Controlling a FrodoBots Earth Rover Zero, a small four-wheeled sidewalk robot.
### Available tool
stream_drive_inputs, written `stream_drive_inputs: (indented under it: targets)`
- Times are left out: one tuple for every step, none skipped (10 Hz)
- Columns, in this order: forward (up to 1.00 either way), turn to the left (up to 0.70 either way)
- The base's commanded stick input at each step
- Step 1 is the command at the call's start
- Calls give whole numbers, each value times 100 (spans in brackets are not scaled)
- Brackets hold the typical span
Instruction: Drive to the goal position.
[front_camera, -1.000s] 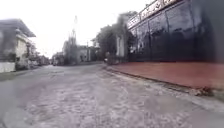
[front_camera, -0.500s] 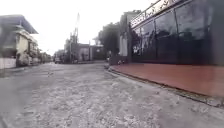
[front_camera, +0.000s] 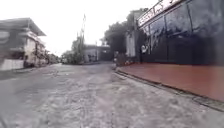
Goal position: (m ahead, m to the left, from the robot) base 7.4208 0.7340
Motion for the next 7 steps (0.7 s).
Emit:
stream_drive_inputs:
  targets:
    - [70, 1]
    - [70, 0]
    - [70, 0]
    - [70, 0]
    - [70, 0]
    - [85, 7]
    - [85, 16]
